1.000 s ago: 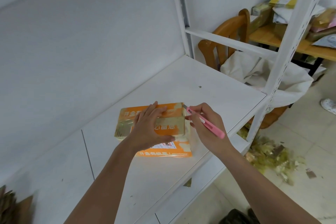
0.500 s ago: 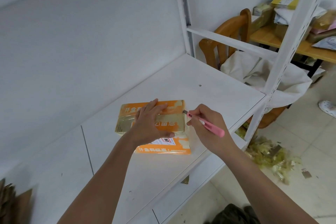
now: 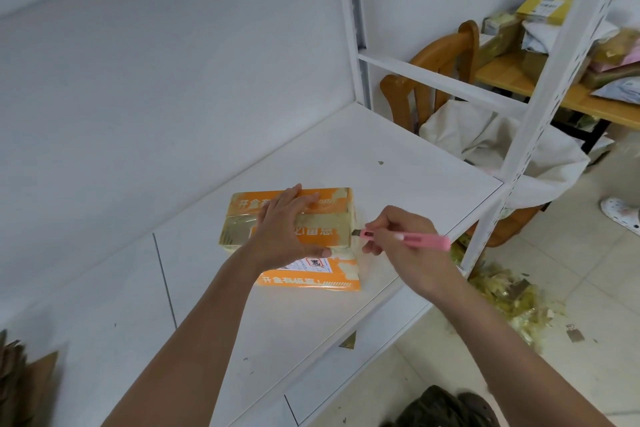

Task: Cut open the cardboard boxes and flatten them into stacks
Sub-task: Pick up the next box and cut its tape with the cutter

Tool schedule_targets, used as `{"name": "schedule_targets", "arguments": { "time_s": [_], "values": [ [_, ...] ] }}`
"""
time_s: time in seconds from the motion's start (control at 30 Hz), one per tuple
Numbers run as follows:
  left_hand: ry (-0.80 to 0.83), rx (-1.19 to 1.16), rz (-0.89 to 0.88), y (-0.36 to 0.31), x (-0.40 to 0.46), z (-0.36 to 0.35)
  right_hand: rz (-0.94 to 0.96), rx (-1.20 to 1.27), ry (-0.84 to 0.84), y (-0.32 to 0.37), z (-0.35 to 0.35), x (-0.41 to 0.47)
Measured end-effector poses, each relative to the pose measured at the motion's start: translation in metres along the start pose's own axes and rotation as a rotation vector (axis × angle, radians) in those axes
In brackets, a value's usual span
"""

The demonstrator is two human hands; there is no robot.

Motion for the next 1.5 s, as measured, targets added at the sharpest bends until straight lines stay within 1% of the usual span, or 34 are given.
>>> {"name": "schedule_targets", "arguments": {
  "time_s": [0.07, 0.1, 0.17, 0.2, 0.27, 0.33, 0.37, 0.4, 0.43, 0.5, 0.53, 0.57, 0.6, 0.7, 0.8, 0.87, 0.93, 1.03, 1.07, 1.1, 1.17, 1.2, 1.23, 1.27, 1.33, 1.43, 1.5],
  "values": [
    [0.001, 0.045, 0.015, 0.003, -0.002, -0.002, 0.043, 0.123, -0.083, 0.004, 0.011, 0.007],
    [-0.01, 0.082, 0.034, 0.004, -0.005, -0.003, 0.074, 0.137, -0.122, 0.005, 0.013, 0.013],
    [-0.084, 0.12, 0.098, 0.007, -0.013, -0.003, 0.124, 0.078, -0.161, 0.009, 0.011, 0.029],
    [-0.137, 0.11, 0.15, 0.01, -0.018, -0.002, 0.136, 0.04, -0.167, 0.01, 0.008, 0.039],
    [-0.241, 0.046, 0.31, 0.021, -0.034, 0.0, 0.144, 0.014, -0.163, 0.007, 0.001, 0.056],
    [-0.322, -0.096, 0.513, 0.035, -0.049, 0.002, 0.159, 0.018, -0.158, 0.0, -0.007, 0.068],
    [-0.328, -0.211, 0.588, 0.044, -0.054, 0.0, 0.167, 0.025, -0.158, -0.004, -0.01, 0.071],
    [-0.309, -0.345, 0.623, 0.049, -0.056, -0.002, 0.174, 0.041, -0.159, -0.009, -0.014, 0.072],
    [-0.291, -0.509, 0.608, 0.055, -0.054, -0.005, 0.176, 0.055, -0.162, -0.012, -0.017, 0.071],
    [-0.287, -0.827, 0.519, 0.059, -0.048, -0.008, 0.18, 0.064, -0.174, -0.013, -0.022, 0.068],
    [-0.305, -0.895, 0.507, 0.059, -0.044, -0.007, 0.176, 0.075, -0.169, -0.013, -0.025, 0.065],
    [-0.323, -0.892, 0.524, 0.059, -0.041, -0.004, 0.168, 0.108, -0.147, -0.013, -0.03, 0.061],
    [-0.33, -0.83, 0.571, 0.057, -0.039, -0.001, 0.164, 0.151, -0.111, -0.015, -0.036, 0.057],
    [-0.302, -0.576, 0.717, 0.043, -0.033, 0.009, 0.146, 0.258, -0.028, -0.028, -0.051, 0.048],
    [-0.262, -0.315, 0.809, 0.031, -0.027, 0.01, 0.112, 0.369, -0.016, -0.039, -0.05, 0.046],
    [-0.246, -0.216, 0.834, 0.024, -0.024, 0.009, 0.104, 0.374, -0.023, -0.04, -0.045, 0.048],
    [-0.219, -0.189, 0.827, 0.021, -0.021, 0.012, 0.112, 0.352, -0.044, -0.037, -0.037, 0.05],
    [-0.137, -0.221, 0.812, 0.026, -0.026, 0.022, 0.129, 0.317, -0.115, -0.031, -0.023, 0.058],
    [-0.111, -0.184, 0.78, 0.032, -0.029, 0.025, 0.128, 0.315, -0.138, -0.029, -0.018, 0.06],
    [-0.073, -0.099, 0.699, 0.034, -0.032, 0.029, 0.132, 0.309, -0.156, -0.027, -0.015, 0.062],
    [0.062, 0.083, 0.408, 0.034, -0.035, 0.03, 0.147, 0.288, -0.182, -0.024, -0.01, 0.064],
    [0.13, 0.107, 0.255, 0.032, -0.037, 0.028, 0.153, 0.293, -0.2, -0.023, -0.008, 0.066],
    [0.184, 0.072, 0.15, 0.031, -0.04, 0.025, 0.154, 0.301, -0.219, -0.023, -0.008, 0.068],
    [0.204, 0.016, 0.092, 0.031, -0.041, 0.024, 0.154, 0.304, -0.229, -0.023, -0.009, 0.069],
    [0.165, -0.072, 0.064, 0.032, -0.04, 0.024, 0.134, 0.319, -0.199, -0.024, -0.016, 0.073],
    [0.067, -0.188, 0.083, 0.031, -0.036, 0.022, 0.08, 0.385, -0.104, -0.029, -0.032, 0.073],
    [-0.02, -0.147, 0.142, 0.031, -0.032, 0.015, 0.059, 0.441, -0.104, -0.031, -0.035, 0.069]
  ]
}}
Point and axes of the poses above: each hand's wrist, its own x-axis towards the middle knuckle, its own z-axis out of the back of the hand, y = z × x, the point moved 4 cm from there along x, towards the middle knuckle, and after that the axes turned 13 degrees about y, right-handed, at the moved point
